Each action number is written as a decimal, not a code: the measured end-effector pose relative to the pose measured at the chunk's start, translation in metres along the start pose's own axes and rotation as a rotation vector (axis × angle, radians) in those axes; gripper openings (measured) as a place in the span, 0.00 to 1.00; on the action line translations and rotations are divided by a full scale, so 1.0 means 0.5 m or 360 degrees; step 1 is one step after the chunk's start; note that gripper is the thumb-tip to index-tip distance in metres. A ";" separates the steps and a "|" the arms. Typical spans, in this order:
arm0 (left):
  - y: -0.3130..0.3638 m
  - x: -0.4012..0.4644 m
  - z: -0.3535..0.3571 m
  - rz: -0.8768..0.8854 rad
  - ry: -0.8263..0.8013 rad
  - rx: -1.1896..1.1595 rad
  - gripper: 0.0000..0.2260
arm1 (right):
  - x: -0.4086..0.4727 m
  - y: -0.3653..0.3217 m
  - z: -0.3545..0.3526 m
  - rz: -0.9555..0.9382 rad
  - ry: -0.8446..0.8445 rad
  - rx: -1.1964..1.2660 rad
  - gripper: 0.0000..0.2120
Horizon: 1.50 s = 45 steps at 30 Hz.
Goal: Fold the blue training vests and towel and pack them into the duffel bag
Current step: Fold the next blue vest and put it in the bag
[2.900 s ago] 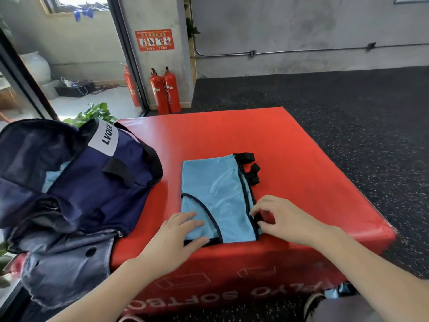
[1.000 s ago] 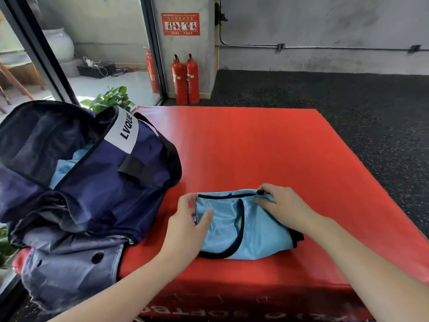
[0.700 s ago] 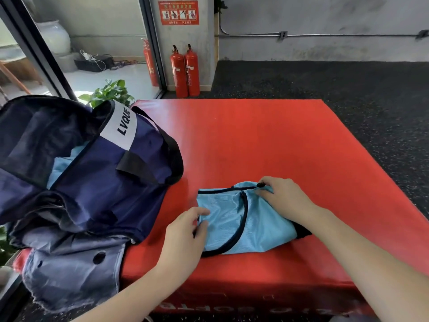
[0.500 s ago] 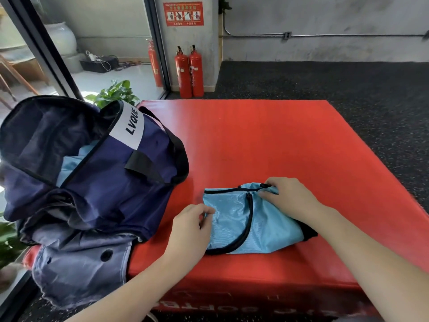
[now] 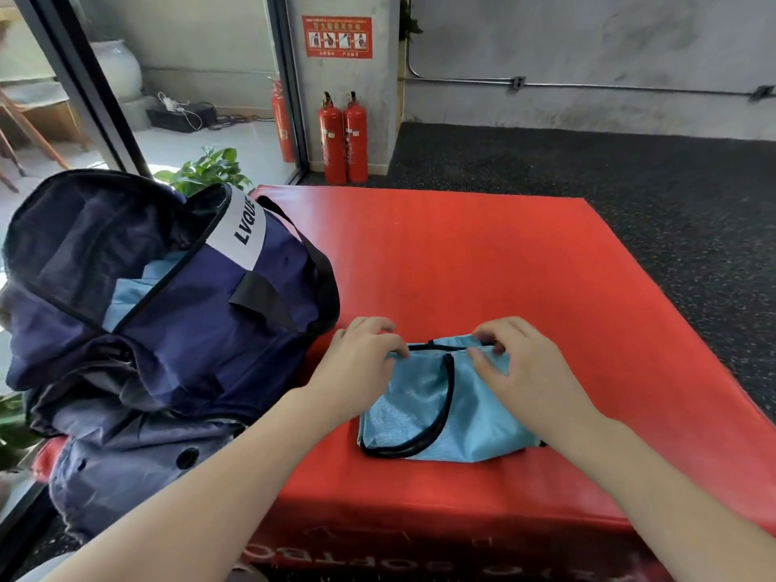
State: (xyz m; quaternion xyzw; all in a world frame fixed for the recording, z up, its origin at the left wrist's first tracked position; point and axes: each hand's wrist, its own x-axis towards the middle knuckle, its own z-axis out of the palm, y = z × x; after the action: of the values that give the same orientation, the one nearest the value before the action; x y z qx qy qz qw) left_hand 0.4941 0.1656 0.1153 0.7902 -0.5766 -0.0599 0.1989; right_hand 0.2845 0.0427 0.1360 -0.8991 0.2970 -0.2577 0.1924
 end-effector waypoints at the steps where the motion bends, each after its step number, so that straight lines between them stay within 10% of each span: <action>1: 0.003 0.004 0.000 0.0047 -0.0073 -0.0005 0.13 | -0.014 -0.015 0.001 0.0128 -0.0107 0.0201 0.02; 7: -0.014 0.016 0.026 0.0087 -0.0241 -0.0017 0.12 | -0.078 -0.031 0.026 0.0430 -0.0783 0.0242 0.14; 14: 0.003 -0.006 0.038 0.0194 -0.0236 0.0020 0.09 | -0.031 0.081 0.016 0.0415 -0.0424 -0.0515 0.16; 27: 0.046 -0.046 0.055 0.0519 -0.0203 -0.0123 0.07 | -0.071 0.069 0.009 -0.0244 -0.0687 -0.0013 0.13; 45: 0.064 -0.058 0.052 0.0370 -0.0248 -0.0027 0.13 | -0.079 0.075 0.027 -0.0202 -0.0594 0.0150 0.04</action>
State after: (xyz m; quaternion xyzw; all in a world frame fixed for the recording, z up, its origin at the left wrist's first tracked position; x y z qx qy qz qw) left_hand 0.4478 0.1782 0.0999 0.7094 -0.6774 -0.1026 0.1657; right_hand 0.2487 0.0421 0.0929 -0.9381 0.1866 -0.1118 0.2694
